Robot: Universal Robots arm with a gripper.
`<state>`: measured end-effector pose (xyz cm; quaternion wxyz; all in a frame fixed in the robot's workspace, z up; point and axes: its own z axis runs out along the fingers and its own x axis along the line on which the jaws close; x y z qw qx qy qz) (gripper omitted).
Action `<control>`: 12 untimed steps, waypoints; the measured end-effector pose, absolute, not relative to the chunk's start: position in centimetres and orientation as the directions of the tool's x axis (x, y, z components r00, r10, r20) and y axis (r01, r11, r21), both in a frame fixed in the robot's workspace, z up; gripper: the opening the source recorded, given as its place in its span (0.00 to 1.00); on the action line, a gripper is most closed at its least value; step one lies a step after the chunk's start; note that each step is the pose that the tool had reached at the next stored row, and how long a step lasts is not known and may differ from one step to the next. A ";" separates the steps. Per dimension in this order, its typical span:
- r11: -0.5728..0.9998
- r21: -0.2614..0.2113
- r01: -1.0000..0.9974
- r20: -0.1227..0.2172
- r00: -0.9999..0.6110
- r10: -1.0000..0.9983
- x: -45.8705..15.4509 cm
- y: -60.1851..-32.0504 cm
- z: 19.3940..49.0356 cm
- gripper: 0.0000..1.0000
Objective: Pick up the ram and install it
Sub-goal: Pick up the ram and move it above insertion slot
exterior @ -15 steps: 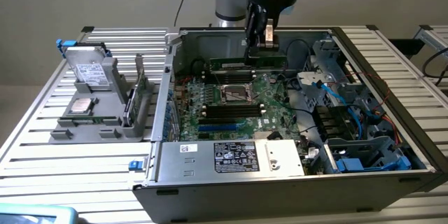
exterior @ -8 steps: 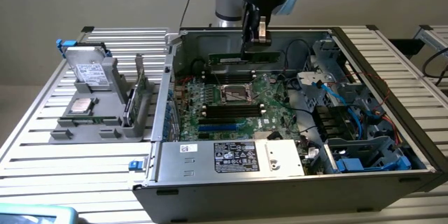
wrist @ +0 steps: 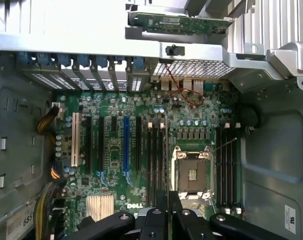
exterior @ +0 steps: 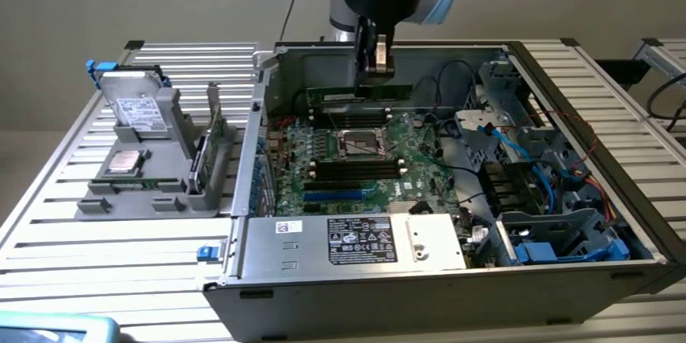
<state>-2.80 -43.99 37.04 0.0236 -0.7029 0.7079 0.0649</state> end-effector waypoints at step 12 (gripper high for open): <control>0.002 0.059 -0.998 -0.125 -0.009 -0.992 -3.1 -44.0 35.3 0.14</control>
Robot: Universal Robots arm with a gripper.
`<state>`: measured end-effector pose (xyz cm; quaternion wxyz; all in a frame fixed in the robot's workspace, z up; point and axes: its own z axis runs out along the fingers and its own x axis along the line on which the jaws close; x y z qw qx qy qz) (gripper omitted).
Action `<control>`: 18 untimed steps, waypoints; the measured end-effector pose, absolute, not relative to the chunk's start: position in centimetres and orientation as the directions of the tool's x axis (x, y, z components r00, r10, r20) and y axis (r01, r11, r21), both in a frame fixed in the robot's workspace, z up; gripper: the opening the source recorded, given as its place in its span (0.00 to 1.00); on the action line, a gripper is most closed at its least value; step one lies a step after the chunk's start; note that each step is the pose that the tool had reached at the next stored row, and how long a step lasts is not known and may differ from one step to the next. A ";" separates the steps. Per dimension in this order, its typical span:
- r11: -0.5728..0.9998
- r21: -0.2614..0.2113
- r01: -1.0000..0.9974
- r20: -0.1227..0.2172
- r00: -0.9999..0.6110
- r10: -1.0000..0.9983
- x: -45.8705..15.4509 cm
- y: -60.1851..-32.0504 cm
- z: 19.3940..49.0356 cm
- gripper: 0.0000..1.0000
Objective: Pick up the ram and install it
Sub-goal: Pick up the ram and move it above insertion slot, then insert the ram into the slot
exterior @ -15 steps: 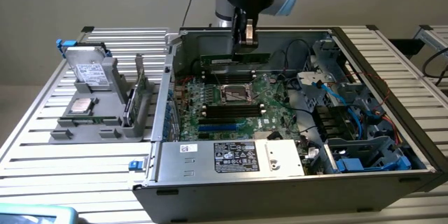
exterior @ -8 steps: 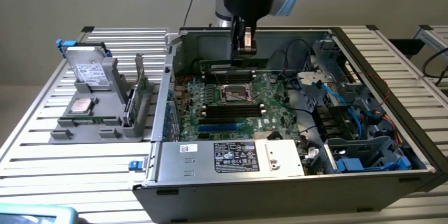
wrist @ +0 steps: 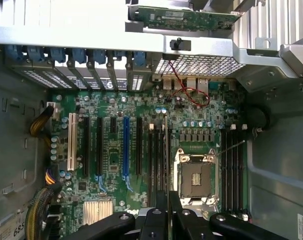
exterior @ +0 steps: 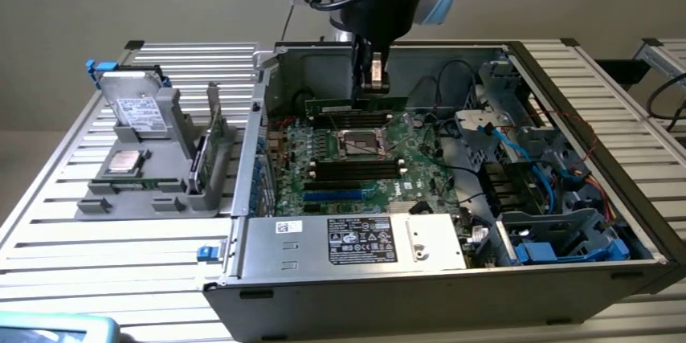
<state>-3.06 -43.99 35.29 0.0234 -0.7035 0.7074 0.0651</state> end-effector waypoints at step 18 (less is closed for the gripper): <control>0.004 0.059 -0.998 -0.139 -0.012 -0.990 -3.1 -44.3 34.7 0.14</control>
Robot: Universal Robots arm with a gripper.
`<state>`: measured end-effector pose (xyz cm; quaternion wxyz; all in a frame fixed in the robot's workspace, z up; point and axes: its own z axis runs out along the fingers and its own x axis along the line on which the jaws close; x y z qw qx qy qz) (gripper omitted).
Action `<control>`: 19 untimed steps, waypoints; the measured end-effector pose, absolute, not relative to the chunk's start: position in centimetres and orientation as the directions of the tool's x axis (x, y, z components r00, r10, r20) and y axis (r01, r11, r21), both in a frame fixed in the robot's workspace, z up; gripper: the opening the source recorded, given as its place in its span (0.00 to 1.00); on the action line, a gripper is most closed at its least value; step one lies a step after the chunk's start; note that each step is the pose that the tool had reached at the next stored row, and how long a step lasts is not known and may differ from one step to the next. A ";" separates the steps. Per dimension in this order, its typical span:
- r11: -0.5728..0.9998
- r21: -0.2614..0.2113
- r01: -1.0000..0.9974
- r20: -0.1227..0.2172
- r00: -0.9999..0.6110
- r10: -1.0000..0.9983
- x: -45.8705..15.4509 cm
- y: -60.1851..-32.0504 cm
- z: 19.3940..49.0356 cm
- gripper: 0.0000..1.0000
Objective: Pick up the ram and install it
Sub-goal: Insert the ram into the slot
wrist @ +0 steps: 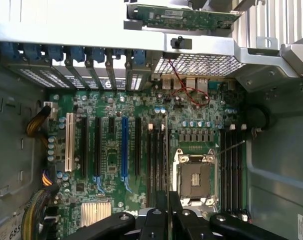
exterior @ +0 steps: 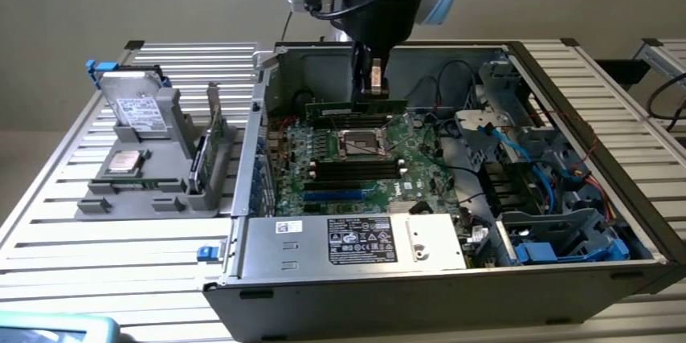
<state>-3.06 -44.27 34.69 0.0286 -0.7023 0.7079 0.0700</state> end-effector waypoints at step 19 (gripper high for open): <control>0.063 0.059 -0.996 -0.143 -0.071 -0.987 -2.6 -45.6 31.2 0.14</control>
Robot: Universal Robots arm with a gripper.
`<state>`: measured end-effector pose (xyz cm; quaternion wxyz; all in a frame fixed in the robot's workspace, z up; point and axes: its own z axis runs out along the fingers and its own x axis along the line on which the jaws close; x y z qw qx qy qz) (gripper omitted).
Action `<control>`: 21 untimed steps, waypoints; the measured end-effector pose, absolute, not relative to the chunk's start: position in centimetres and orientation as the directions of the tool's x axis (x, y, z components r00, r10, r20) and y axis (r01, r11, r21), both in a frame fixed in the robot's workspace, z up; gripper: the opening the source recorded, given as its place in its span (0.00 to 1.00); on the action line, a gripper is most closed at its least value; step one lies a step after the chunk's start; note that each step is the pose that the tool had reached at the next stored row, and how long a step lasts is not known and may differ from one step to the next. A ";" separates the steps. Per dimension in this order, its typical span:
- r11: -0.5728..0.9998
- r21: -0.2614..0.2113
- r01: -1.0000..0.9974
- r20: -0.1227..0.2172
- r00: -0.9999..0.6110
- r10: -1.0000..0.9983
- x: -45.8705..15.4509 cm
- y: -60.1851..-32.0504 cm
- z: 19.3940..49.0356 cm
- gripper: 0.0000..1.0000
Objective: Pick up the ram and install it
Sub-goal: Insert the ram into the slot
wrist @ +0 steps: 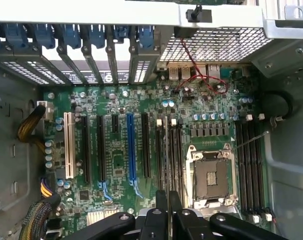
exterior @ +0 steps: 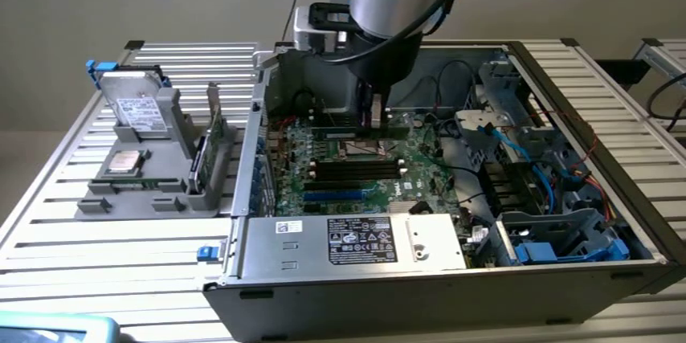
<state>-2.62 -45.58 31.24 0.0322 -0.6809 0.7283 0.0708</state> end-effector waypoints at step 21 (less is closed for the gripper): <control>0.081 0.059 -0.995 -0.147 -0.089 -0.985 -1.6 -45.0 27.5 0.14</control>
